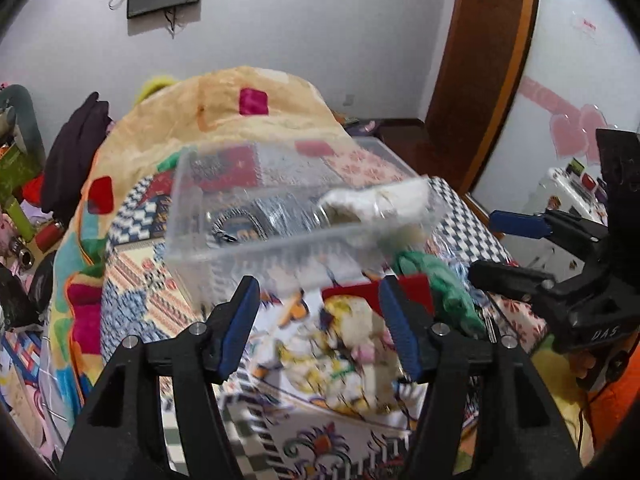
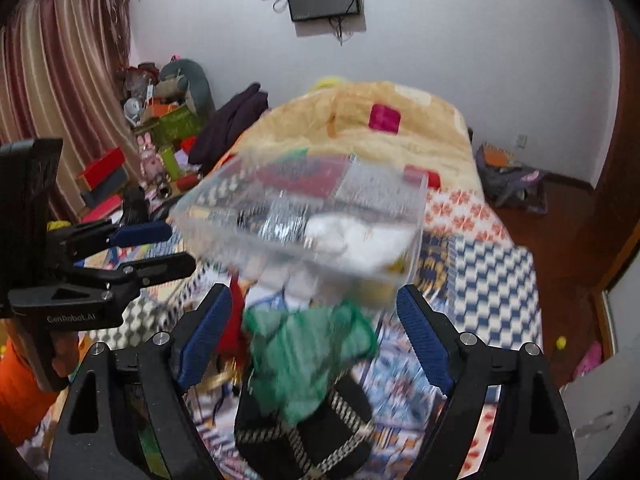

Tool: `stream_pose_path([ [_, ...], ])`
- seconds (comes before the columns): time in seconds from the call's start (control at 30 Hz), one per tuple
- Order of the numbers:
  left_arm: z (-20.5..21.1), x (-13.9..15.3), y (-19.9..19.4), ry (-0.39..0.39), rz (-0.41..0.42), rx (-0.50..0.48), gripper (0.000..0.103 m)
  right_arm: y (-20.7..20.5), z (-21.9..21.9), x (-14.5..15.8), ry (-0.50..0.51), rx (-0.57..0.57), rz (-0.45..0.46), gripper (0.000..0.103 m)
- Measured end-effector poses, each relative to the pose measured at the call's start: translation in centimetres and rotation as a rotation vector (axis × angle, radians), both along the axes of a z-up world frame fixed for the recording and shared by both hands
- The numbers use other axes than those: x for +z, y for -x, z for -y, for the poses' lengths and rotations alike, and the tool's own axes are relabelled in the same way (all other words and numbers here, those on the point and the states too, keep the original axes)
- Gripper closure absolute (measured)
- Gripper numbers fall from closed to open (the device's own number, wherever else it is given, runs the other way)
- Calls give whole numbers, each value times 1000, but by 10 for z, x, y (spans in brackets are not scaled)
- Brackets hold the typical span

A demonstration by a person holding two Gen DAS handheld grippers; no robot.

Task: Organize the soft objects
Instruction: 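Grasp the floral cloth with the left tool while the right tool grasps the green knitted glove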

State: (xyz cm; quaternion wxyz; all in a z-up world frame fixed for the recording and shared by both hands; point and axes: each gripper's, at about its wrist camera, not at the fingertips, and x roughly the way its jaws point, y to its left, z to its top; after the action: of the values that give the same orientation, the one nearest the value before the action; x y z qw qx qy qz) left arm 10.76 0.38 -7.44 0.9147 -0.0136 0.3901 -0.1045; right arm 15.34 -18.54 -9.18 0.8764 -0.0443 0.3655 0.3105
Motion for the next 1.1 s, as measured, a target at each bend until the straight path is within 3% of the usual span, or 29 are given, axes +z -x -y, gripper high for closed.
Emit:
stream_pose_path([
  [0.13, 8, -14, 9, 13, -33, -24, 41, 7, -3, -13, 13, 22, -37, 21],
  [0.23, 14, -26, 12, 8, -54, -34, 44, 8, -5, -22, 19, 32, -62, 27],
  [0.33, 17, -36, 12, 23, -80, -44, 55, 8, -8, -29, 26, 47, -94, 42],
  [0.5, 17, -45, 12, 59, -101, -67, 83, 7, -11, -39, 27, 61, -132, 64],
  [0.6, 17, -45, 13, 74, -93, -70, 94, 11, -11, -37, 31, 56, -115, 76],
  [0.73, 12, -35, 15, 75, -56, -56, 96, 19, -10, -27, 30, 40, -55, 83],
  [1.1, -7, 19, 26, 50, 107, 8, 97, 22, -5, 19, -46, 39, 63, 84],
])
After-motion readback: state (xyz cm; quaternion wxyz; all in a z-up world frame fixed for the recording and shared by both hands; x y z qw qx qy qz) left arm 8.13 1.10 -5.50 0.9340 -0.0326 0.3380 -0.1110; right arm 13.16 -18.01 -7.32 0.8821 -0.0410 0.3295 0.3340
